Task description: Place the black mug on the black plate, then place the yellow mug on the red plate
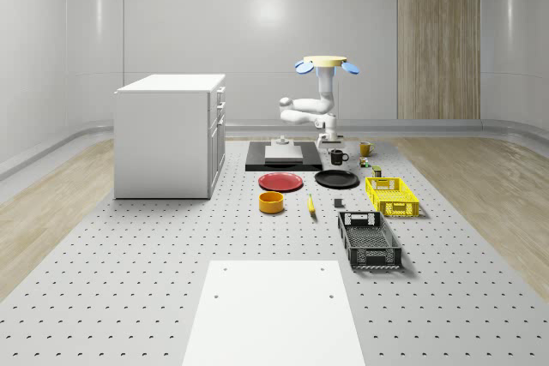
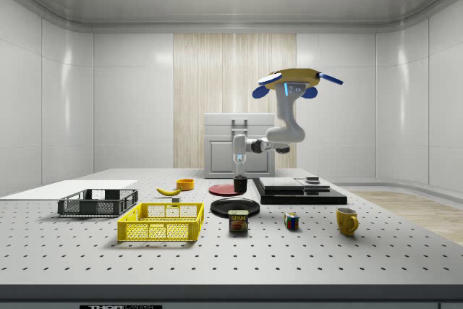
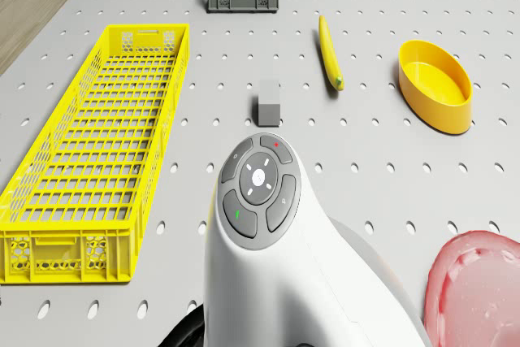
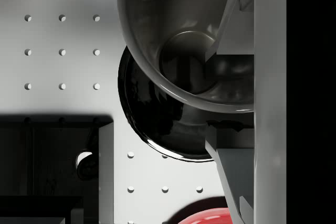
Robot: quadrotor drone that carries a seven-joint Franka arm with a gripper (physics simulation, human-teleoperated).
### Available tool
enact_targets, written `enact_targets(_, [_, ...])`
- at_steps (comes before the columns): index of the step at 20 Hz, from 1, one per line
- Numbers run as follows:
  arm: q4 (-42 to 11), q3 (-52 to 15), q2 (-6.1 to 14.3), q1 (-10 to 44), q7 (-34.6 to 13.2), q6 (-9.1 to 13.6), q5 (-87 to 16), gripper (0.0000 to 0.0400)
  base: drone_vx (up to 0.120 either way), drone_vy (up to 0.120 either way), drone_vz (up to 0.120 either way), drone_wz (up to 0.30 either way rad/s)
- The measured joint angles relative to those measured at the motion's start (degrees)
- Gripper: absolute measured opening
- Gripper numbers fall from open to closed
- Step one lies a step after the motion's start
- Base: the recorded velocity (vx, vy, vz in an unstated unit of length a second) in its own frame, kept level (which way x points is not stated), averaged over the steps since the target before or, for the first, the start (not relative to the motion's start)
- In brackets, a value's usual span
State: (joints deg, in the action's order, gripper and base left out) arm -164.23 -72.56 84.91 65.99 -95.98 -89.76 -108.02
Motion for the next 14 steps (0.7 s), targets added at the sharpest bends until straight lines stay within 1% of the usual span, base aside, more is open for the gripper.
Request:
enact_targets(3, [0.1,0.2,0.1,0.1,0.0,-0.2,-0.2,0.011,0.107,0.0,0.0,0.0])
enact_targets(7, [0.7,2.4,0.4,0.4,0.0,-1.3,-2.2,0.011,0.0,0.0,0.0,0.0])
enact_targets(14, [2.7,8.1,0.6,1.4,0.2,-3.8,-7.5,0.011,0.0,0.0,0.0,0.0])
